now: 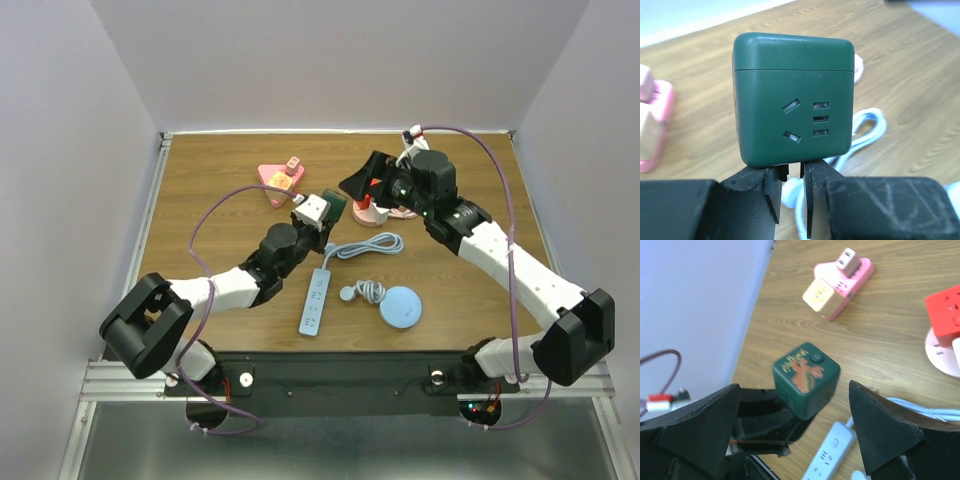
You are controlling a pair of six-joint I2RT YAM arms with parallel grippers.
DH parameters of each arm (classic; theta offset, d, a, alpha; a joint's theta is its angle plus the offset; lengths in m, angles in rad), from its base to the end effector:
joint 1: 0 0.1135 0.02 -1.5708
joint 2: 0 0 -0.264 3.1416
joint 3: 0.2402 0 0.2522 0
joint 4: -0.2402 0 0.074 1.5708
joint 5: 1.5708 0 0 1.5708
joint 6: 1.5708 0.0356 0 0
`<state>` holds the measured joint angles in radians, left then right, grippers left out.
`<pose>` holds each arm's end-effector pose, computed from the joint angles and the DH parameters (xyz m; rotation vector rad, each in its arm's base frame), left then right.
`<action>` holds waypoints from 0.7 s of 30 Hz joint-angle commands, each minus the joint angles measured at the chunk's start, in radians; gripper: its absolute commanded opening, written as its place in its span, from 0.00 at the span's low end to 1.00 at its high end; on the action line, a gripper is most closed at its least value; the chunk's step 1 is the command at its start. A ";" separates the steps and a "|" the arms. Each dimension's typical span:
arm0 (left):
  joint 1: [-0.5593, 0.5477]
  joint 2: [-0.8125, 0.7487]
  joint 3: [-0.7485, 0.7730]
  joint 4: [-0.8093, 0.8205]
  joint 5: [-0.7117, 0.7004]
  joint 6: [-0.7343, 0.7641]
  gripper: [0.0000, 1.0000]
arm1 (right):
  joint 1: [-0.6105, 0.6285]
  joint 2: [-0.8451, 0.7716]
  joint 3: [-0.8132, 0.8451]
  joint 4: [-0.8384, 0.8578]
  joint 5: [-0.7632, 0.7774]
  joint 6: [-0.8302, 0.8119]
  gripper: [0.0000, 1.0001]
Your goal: Insert the plug
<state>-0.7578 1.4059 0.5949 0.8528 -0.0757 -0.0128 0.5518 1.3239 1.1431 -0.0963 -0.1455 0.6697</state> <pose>0.2185 -0.2031 0.2422 0.5084 1.4697 -0.5544 0.2632 0.1681 0.3546 0.0078 1.9627 0.9658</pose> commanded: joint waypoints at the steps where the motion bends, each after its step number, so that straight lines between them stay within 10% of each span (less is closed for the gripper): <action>1: -0.037 -0.067 -0.001 0.100 -0.142 0.174 0.00 | 0.004 0.043 0.098 -0.101 -0.057 0.050 0.93; 21: -0.178 -0.035 0.040 0.117 -0.351 0.425 0.00 | 0.003 0.184 0.208 -0.215 -0.177 0.054 0.93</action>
<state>-0.9138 1.3891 0.5953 0.8574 -0.3664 0.3519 0.5518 1.4921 1.2972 -0.3016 -0.2832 0.7303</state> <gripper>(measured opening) 0.277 0.928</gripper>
